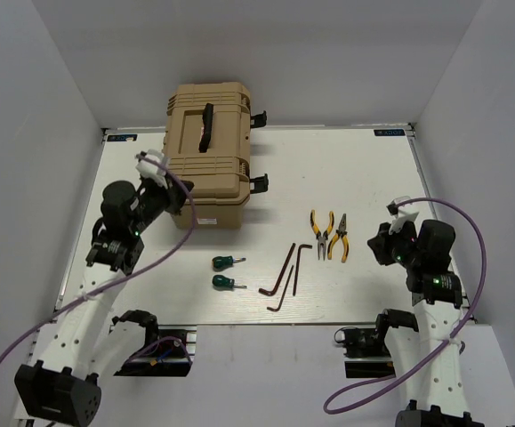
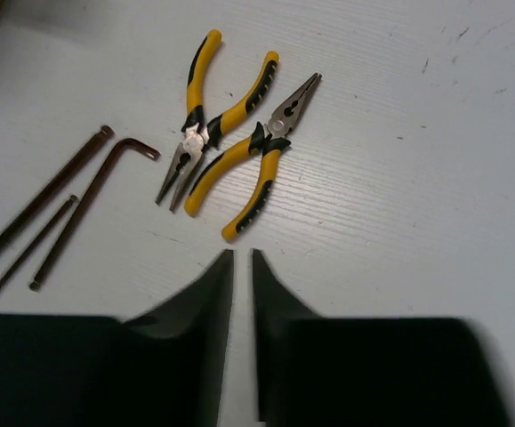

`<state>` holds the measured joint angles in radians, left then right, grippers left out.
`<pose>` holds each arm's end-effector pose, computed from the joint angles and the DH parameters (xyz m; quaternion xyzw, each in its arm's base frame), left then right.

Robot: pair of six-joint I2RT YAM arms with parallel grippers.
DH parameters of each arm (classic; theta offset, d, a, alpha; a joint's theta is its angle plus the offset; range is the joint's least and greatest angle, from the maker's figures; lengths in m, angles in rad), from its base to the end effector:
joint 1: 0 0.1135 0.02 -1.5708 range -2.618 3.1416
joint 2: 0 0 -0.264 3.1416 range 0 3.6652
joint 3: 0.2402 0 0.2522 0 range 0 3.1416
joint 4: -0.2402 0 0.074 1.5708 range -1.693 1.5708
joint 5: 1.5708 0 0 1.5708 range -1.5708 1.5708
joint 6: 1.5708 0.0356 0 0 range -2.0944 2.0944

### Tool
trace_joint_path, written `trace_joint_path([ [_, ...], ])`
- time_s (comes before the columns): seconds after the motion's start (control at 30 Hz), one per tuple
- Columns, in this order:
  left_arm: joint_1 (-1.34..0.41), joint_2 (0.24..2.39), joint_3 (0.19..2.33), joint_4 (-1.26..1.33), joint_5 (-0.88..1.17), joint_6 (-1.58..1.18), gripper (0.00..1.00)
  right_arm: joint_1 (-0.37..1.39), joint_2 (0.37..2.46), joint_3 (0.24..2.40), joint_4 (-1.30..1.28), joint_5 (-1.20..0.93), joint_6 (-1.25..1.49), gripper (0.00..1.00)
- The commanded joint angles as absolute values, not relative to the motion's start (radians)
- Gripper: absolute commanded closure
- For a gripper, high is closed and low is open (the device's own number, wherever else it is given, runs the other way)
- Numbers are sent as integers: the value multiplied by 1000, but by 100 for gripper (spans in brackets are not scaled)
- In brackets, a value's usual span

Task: Sort the tools into containers

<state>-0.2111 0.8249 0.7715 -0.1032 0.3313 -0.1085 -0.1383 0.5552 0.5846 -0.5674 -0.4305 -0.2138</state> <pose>0.1882 -0.0522 0.3374 0.1454 0.7434 -0.2257 0.6126 0.1309 -0.0032 0.2653 -0.1374 0.8449 0.0984 0.5074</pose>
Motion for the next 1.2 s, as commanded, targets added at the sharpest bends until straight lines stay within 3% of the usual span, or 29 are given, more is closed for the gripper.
trace_joint_path([
  [0.0, -207, 894, 935, -86, 389, -117, 100, -143, 557, 577, -554, -451, -232, 72],
  [0.03, -207, 961, 971, -86, 408, -117, 100, -141, 560, 578, -554, -460, -232, 47],
  [0.07, -207, 1001, 1007, -95, 408, -117, 100, -143, 569, 580, -563, -462, -235, 28],
  [0.1, -207, 1044, 1093, -116, 408, -117, 97, -141, 577, 587, -566, -462, -236, 24],
  [0.13, -207, 1093, 1142, -136, 408, -106, 84, -138, 589, 595, -571, -456, -236, 21],
  [0.2, -216, 1244, 1295, -213, 393, -94, 47, -140, 600, 600, -575, -440, -235, 20],
  [0.33, -216, 1432, 1463, -245, 327, -71, 32, -137, 621, 610, -584, -414, -222, 20],
  [0.57, -262, 1715, 1728, -370, 215, -23, 20, -135, 634, 626, -607, -432, -215, 20],
  [0.7, -311, 1801, 1819, -414, 86, -3, 19, -133, 629, 635, -615, -433, -213, 20],
  [1.0, -380, 1907, 1908, -478, -185, 29, 20, -135, 621, 640, -618, -436, -209, 20],
  [1.17, -410, 1916, 1908, -479, -310, 48, 29, -132, 621, 641, -618, -440, -207, 20],
])
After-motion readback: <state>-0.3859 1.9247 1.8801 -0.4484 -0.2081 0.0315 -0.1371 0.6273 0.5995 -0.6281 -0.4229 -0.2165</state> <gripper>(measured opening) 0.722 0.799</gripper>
